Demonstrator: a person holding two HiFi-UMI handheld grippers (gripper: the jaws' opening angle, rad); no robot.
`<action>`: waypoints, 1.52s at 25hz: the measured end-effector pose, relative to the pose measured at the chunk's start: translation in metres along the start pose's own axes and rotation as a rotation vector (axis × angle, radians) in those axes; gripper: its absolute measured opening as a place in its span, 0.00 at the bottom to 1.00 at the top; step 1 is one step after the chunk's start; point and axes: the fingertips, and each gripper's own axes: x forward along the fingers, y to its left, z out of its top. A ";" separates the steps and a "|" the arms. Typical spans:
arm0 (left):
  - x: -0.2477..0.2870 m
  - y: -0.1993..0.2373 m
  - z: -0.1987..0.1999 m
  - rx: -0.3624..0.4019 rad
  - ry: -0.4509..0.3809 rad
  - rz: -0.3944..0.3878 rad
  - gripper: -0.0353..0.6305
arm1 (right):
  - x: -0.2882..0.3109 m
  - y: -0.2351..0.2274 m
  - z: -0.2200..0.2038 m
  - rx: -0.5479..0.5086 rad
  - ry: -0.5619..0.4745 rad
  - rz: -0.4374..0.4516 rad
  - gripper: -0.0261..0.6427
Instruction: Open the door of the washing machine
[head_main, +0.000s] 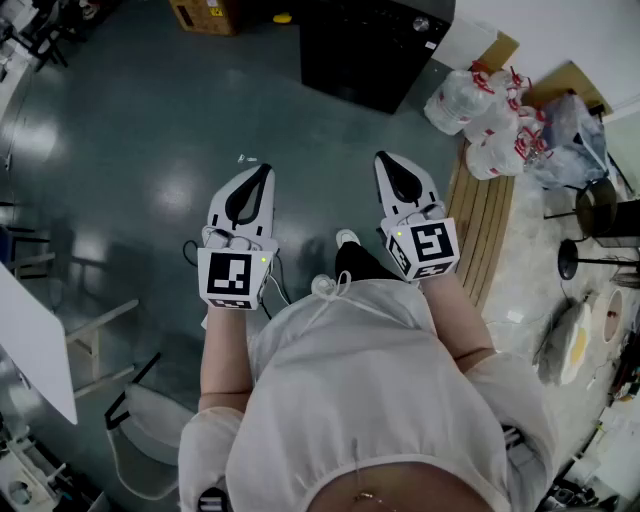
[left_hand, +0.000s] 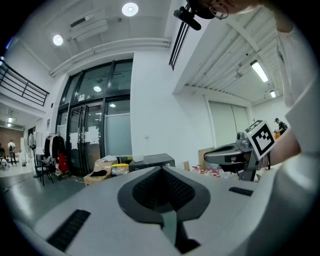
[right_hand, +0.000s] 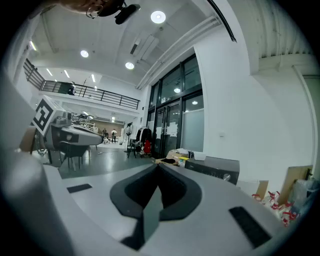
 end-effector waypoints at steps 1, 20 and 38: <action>0.000 -0.001 0.001 -0.002 -0.003 0.000 0.09 | -0.001 -0.001 0.001 -0.001 -0.003 0.000 0.04; 0.005 0.026 -0.009 -0.001 0.020 0.041 0.09 | 0.036 -0.012 0.002 0.100 -0.037 0.010 0.67; 0.225 0.211 -0.035 0.004 0.064 0.129 0.09 | 0.333 -0.107 -0.029 0.148 0.001 0.067 0.71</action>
